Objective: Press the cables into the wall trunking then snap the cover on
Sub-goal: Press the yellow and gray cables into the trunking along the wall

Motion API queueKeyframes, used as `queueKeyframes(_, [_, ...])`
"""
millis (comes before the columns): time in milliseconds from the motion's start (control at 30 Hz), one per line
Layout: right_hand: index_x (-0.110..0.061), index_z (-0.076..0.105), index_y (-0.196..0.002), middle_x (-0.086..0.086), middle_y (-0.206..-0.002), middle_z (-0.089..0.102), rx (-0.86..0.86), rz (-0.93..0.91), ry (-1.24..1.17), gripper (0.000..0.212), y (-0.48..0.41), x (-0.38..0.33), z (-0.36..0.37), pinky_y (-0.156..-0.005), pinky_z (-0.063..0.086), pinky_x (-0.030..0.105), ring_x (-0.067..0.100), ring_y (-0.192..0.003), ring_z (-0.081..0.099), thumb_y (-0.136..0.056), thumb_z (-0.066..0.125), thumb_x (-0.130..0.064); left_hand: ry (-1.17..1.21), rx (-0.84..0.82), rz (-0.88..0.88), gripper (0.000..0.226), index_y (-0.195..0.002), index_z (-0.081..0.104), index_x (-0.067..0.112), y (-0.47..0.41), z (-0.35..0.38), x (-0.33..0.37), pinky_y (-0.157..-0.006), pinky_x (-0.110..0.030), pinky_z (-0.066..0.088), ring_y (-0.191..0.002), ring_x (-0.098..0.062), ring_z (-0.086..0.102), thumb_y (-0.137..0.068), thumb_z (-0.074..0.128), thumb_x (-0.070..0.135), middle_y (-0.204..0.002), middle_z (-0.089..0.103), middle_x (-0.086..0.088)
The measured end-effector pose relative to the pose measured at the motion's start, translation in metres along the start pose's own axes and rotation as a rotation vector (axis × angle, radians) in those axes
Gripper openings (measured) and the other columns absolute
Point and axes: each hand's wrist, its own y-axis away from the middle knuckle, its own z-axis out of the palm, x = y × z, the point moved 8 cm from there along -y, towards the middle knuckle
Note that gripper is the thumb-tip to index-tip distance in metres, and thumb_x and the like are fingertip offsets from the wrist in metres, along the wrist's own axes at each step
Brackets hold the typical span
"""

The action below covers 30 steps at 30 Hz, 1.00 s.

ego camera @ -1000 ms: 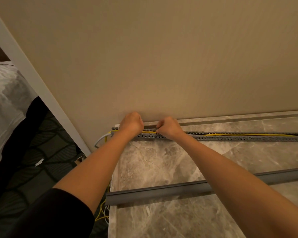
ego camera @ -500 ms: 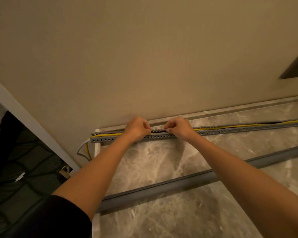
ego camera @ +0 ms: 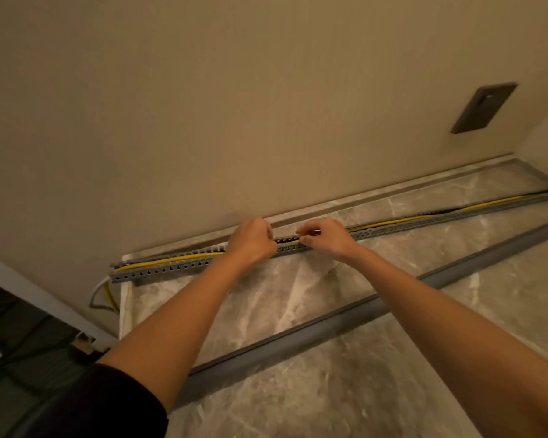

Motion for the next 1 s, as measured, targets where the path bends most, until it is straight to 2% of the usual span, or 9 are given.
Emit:
queueKeyframes(67, [-0.008,0.066,-0.117,0.011,-0.123,0.066,0.021,0.027,0.015,0.033,0.001,0.018,-0.015,-0.101,0.043,0.028,0.022,-0.118,0.058,-0.087,0.054,-0.001,-0.076,-0.024,0.054,0.026,-0.105,0.068,0.011,-0.004,0.013,0.019,-0.088,-0.034,0.05,-0.107,-0.03,0.061,-0.081,0.059,0.013,-0.114,0.067,-0.013])
queueKeyframes(200, [-0.009,0.063,-0.122,0.012,-0.129,0.062,0.026,0.037,0.1,0.045,0.0,0.063,-0.043,-0.107,0.041,0.03,0.024,-0.124,0.054,-0.083,0.049,0.009,-0.243,-0.039,0.147,0.025,-0.107,0.065,0.01,-0.014,0.038,0.064,-0.09,-0.036,0.045,-0.112,-0.031,0.058,-0.086,0.058,0.022,-0.117,0.064,-0.013])
queueKeyframes(300, [-0.01,0.057,-0.128,0.013,-0.134,0.058,0.055,0.032,0.209,0.044,-0.001,0.097,-0.069,-0.111,0.037,0.033,0.026,-0.128,0.05,-0.086,0.05,0.004,-0.369,-0.009,0.185,0.026,-0.111,0.063,0.011,-0.022,0.058,0.102,-0.097,-0.038,0.038,-0.116,-0.029,0.055,-0.091,0.055,0.026,-0.12,0.063,-0.011])
queueKeyframes(400, [-0.012,0.057,-0.128,0.013,-0.134,0.057,0.066,-0.009,0.34,0.042,-0.005,0.13,-0.095,-0.11,0.036,0.038,0.03,-0.127,0.049,-0.088,0.051,-0.002,-0.402,-0.02,0.189,0.029,-0.115,0.061,0.01,-0.034,0.081,0.137,-0.094,-0.039,0.043,-0.118,-0.033,0.054,-0.091,0.055,0.025,-0.124,0.06,-0.015])
queueKeyframes(567, [-0.015,0.053,-0.131,0.011,-0.133,0.057,0.055,-0.058,0.513,0.041,-0.018,0.205,-0.152,-0.109,0.033,0.037,0.028,-0.126,0.05,-0.091,0.052,-0.01,-0.382,-0.058,0.206,0.028,-0.114,0.059,0.005,-0.057,0.13,0.223,-0.091,-0.04,0.045,-0.115,-0.035,0.055,-0.091,0.054,0.021,-0.124,0.057,-0.018])
queueKeyframes(700, [-0.015,0.054,-0.129,0.01,-0.132,0.058,0.042,-0.057,0.555,0.039,-0.023,0.267,-0.2,-0.109,0.03,0.038,0.028,-0.124,0.05,-0.091,0.051,-0.01,-0.363,-0.072,0.223,0.029,-0.116,0.056,0.003,-0.075,0.167,0.289,-0.092,-0.04,0.043,-0.117,-0.035,0.052,-0.092,0.052,0.019,-0.126,0.054,-0.018])
queueKeyframes(867, [-0.015,0.05,-0.132,0.01,-0.133,0.055,0.004,-0.067,0.618,0.043,-0.033,0.316,-0.242,-0.106,0.031,0.035,0.027,-0.125,0.049,-0.09,0.057,-0.021,-0.385,-0.093,0.231,0.033,-0.117,0.056,0.004,-0.097,0.196,0.345,-0.091,-0.039,0.044,-0.116,-0.034,0.052,-0.09,0.056,0.023,-0.126,0.053,-0.017])
queueKeyframes(1000, [-0.017,0.059,-0.123,0.009,-0.121,0.061,0.0,-0.128,0.633,0.038,-0.038,0.33,-0.258,-0.099,0.035,0.036,0.028,-0.115,0.054,-0.087,0.06,-0.029,-0.456,-0.102,0.245,0.027,-0.112,0.059,0.005,-0.112,0.211,0.374,-0.087,-0.039,0.045,-0.112,-0.033,0.054,-0.089,0.056,0.018,-0.122,0.055,-0.016])
